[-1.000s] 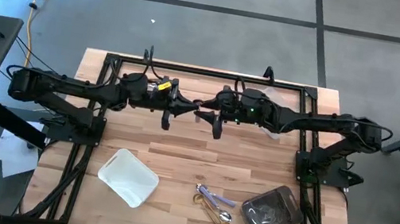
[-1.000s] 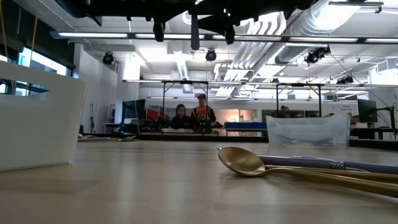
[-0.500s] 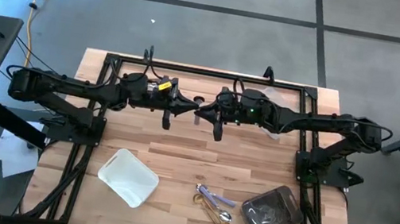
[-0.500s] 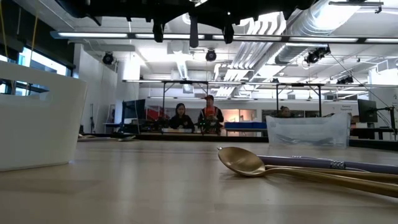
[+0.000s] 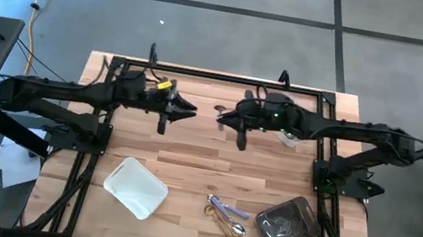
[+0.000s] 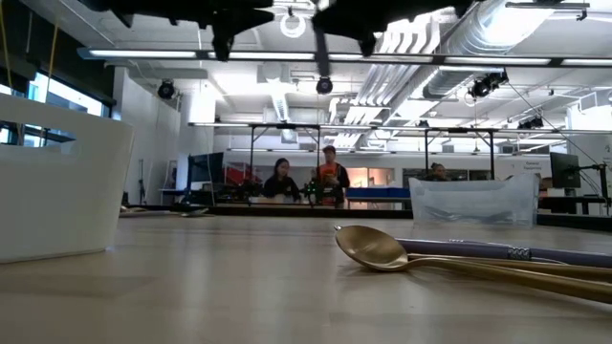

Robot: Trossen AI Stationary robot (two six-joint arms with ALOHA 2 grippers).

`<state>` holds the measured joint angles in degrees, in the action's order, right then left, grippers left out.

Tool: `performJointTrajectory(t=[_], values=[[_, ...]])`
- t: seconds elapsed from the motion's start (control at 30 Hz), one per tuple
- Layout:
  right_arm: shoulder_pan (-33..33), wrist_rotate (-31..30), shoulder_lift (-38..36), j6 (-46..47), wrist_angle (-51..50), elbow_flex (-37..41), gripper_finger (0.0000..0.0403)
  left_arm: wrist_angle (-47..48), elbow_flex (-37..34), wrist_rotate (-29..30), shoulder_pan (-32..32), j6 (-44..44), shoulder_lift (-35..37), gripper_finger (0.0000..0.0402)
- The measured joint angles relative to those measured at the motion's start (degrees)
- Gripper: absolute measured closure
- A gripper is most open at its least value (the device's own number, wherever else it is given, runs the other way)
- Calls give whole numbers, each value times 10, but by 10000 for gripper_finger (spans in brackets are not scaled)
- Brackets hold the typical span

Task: Sort silverware by color (type)
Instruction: Put the violet spoon into the black bin

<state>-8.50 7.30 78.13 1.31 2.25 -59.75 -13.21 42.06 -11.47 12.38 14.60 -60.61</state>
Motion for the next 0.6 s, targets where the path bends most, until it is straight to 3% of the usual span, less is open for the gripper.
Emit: performJointTrajectory(t=[0.2, 0.37, 0.47, 0.6], values=[[-9, -33, -108, 38, -19, 107, 388, 26, -8, 1, 16, -27, 53, 299], [4, -87, -194, 90, 66, 217, 388, -67, -66, 2, 18, 16, 62, 302], [7, -88, -219, 97, 99, 244, 388, -144, -103, 2, 11, 59, 56, 302], [7, -79, -223, 89, 102, 244, 388, -157, -115, 1, -4, 52, 55, 302]])
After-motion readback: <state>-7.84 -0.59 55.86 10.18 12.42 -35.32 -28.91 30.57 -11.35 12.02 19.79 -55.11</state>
